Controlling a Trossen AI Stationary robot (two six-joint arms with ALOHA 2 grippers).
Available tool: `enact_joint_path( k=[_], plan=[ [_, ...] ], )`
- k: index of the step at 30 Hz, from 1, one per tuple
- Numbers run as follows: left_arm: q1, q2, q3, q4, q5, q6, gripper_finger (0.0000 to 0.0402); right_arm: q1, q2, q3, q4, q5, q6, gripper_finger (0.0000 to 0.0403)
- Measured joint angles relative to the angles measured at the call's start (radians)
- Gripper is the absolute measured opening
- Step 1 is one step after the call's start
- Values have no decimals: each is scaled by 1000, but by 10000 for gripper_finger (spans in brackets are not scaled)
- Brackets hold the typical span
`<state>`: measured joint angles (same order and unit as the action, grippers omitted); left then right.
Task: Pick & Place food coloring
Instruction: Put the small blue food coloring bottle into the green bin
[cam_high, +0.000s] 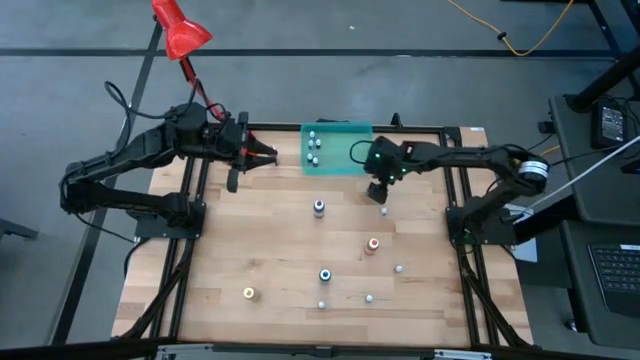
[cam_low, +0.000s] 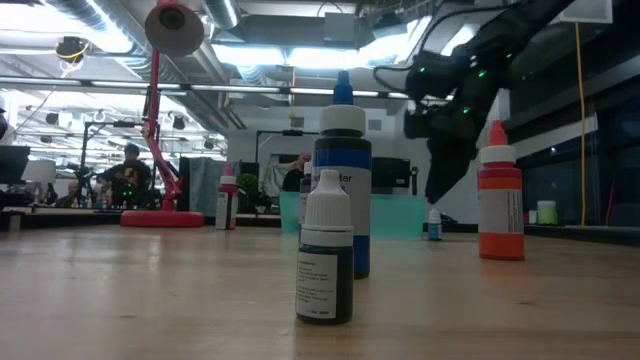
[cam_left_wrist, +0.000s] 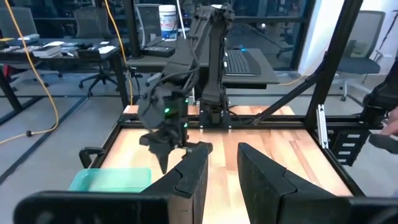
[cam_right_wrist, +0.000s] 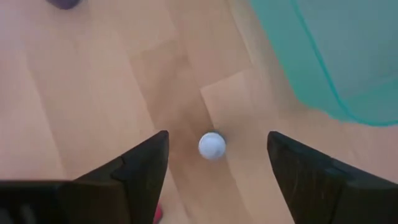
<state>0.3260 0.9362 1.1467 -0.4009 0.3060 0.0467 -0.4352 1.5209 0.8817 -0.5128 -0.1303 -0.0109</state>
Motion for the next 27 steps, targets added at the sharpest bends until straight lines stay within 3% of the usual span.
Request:
enact_joint_path(
  k=[10, 27],
  plan=[
    [0, -6, 0, 2, 7, 0, 82, -1, 116, 36, -55, -3, 3, 271],
    [0, -6, 0, 1, 10, 5, 82, -1, 120, 36, -29, 5, 6, 270]
  ],
)
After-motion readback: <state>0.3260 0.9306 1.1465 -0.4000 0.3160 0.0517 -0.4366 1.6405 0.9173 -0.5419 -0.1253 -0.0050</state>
